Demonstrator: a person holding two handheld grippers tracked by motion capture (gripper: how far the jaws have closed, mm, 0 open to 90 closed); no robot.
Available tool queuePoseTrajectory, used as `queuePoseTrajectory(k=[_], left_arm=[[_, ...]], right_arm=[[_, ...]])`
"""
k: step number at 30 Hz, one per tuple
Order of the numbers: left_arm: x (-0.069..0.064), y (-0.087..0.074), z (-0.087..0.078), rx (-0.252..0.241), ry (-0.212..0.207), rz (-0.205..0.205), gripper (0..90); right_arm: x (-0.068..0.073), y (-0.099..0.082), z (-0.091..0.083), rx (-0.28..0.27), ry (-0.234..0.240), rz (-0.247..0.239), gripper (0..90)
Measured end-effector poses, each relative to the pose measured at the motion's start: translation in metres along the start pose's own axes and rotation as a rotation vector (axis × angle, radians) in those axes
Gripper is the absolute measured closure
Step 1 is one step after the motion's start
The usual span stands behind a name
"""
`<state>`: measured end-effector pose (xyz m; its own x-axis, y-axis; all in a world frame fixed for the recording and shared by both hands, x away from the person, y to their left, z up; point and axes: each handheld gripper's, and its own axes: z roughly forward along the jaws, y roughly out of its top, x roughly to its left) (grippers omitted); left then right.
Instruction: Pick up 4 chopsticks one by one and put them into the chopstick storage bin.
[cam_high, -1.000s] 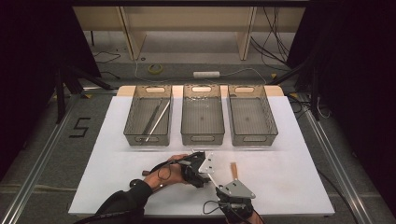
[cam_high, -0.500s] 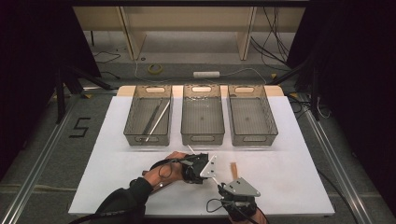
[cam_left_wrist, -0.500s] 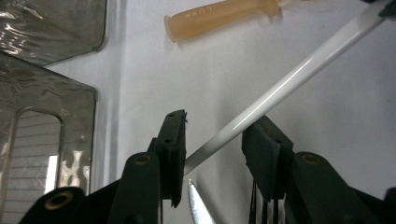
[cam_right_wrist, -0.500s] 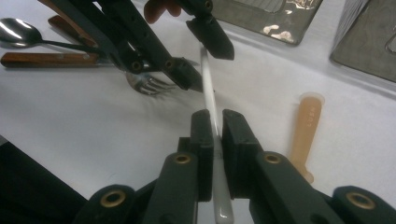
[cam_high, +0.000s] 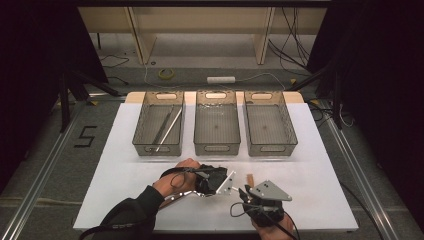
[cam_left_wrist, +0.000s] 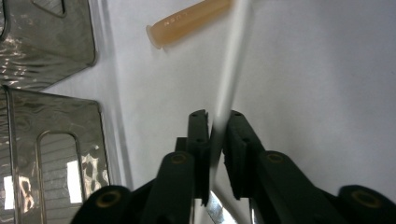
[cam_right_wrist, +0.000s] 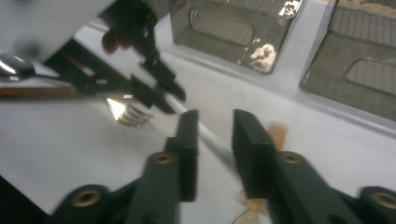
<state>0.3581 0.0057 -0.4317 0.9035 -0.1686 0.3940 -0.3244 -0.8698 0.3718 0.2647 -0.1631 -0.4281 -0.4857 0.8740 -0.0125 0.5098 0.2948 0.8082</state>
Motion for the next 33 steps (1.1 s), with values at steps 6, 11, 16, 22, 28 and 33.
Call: queuePoseTrajectory(k=[6,11,16,22,28,33], left_arm=[[0.007,0.002,-0.003,0.009,-0.004,-0.027,83.5],[0.014,-0.003,-0.007,0.009,0.013,-0.11,83.6],[0.022,-0.007,-0.016,-0.001,0.042,-0.187,83.6],[0.031,-0.015,-0.027,-0.016,0.061,-0.299,83.5],[0.039,-0.028,-0.036,-0.049,0.076,-0.447,83.5],[0.045,-0.036,-0.04,-0.042,0.094,-0.539,83.5]], right_arm=[[-0.013,0.012,-0.006,-0.047,0.028,0.048,56.6],[-0.02,0.011,-0.012,-0.109,0.058,0.091,48.3],[-0.021,0.011,-0.016,-0.137,0.056,0.089,45.7],[-0.018,0.009,-0.012,-0.15,0.049,0.078,42.4],[-0.019,0.006,-0.006,-0.131,0.05,0.083,39.1],[-0.023,0.005,0.002,-0.108,0.057,0.098,37.5]])
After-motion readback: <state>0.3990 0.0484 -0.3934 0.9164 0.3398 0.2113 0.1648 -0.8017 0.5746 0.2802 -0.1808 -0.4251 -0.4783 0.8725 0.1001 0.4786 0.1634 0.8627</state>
